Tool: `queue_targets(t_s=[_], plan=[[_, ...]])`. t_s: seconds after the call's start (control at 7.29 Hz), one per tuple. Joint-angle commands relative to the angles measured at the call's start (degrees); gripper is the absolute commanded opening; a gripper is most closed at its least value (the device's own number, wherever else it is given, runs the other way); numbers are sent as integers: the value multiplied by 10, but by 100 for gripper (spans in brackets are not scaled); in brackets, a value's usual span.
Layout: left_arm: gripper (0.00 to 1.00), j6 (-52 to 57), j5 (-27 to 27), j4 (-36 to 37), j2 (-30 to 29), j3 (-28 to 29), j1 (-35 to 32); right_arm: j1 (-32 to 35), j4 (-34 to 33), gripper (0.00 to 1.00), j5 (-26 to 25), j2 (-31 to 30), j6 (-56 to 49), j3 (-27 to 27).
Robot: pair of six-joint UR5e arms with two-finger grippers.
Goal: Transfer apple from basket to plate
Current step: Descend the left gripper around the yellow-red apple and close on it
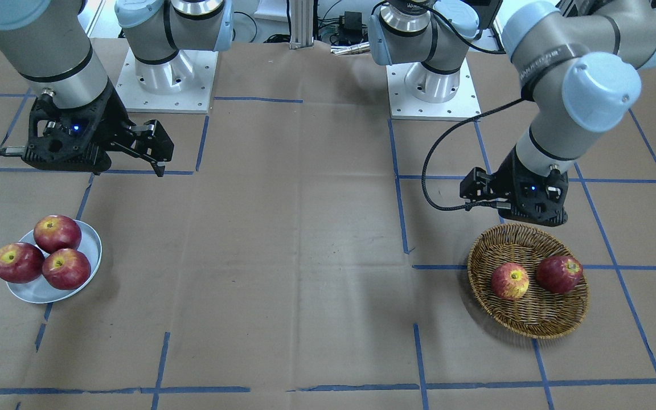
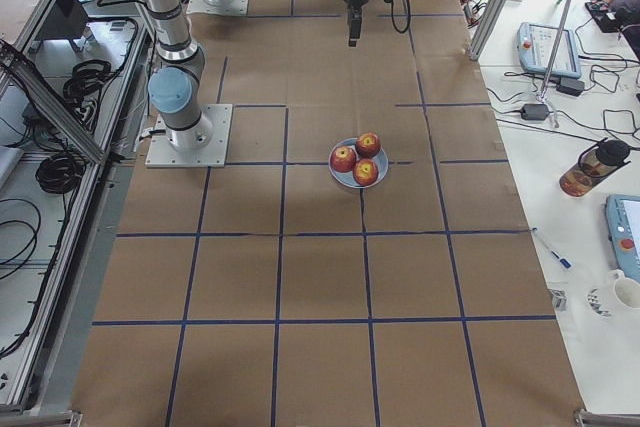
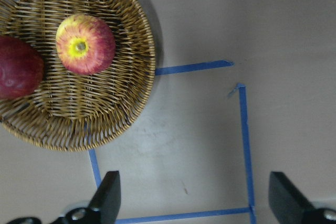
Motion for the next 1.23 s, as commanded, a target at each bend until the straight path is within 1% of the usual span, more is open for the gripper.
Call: queue_targets(t_s=[0.0,0.14,0.27,0.41,0.55,1.1], plan=[[99,166,0,101,-76,10,28,0,-1,100,-1,1,0,0],[99,209,-1,161,-98,-5,29,0,0,100,-1,1,0,0],[99,230,-2,176,-120,-1,29,0,-1,100,-1,1,0,0],[99,262,-5,177,-138,6,30,0,0,100,0,1,0,0],[99,273,-5,178,-143,4,38,0,-1,100,0,1,0,0],[99,269,0,178,-169,-7,43,0,-7,100,0,5,1,0]])
